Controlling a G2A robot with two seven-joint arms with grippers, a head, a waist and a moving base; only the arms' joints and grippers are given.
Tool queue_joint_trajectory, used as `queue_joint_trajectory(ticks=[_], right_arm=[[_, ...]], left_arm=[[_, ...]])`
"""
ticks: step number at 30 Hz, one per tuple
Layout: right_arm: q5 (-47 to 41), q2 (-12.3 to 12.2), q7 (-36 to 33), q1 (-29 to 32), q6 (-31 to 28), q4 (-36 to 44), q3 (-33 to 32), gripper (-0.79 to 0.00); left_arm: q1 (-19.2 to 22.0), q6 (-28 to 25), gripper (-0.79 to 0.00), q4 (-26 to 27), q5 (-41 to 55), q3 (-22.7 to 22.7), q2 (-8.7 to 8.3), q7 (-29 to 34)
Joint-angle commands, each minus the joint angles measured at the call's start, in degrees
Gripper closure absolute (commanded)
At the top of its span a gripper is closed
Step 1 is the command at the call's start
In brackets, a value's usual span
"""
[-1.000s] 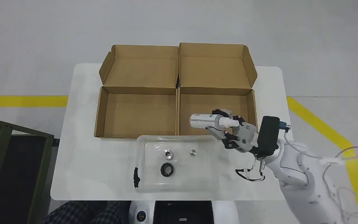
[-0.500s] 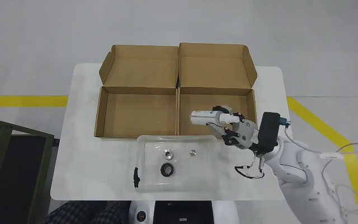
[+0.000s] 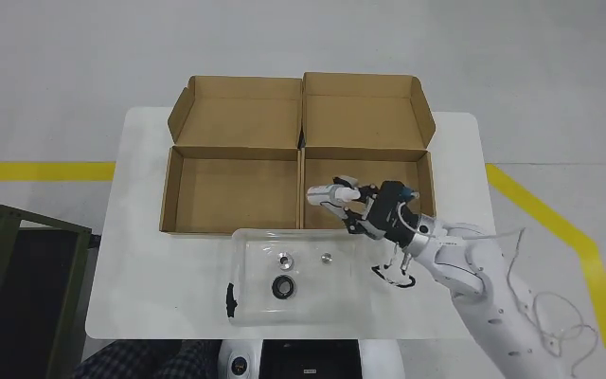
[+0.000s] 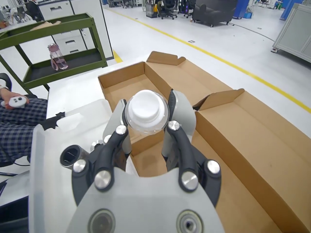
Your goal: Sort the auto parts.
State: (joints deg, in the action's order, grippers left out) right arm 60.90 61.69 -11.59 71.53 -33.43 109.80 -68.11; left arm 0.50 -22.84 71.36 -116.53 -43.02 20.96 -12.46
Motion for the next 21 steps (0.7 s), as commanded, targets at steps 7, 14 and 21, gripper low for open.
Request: queue_joint_trajectory(ticks=[7, 14, 21], right_arm=[[3.22, 1.0, -2.63, -5.52, 3.94, -5.88, 3.63, 0.0], [4.52, 1.92, -4.85, -10.2, 5.92, -10.98, 6.22, 0.0], [5.28, 3.19, -6.65, -15.27, 7.05, -16.81, 9.88, 0.0]], left_arm=[[0.0, 0.0, -0.785, 0.0, 0.0, 0.0, 0.0, 0.0], [0.0, 0.0, -0.785, 0.0, 0.0, 0.0, 0.0, 0.0], [0.0, 0.0, -0.785, 0.0, 0.0, 0.0, 0.0, 0.0]])
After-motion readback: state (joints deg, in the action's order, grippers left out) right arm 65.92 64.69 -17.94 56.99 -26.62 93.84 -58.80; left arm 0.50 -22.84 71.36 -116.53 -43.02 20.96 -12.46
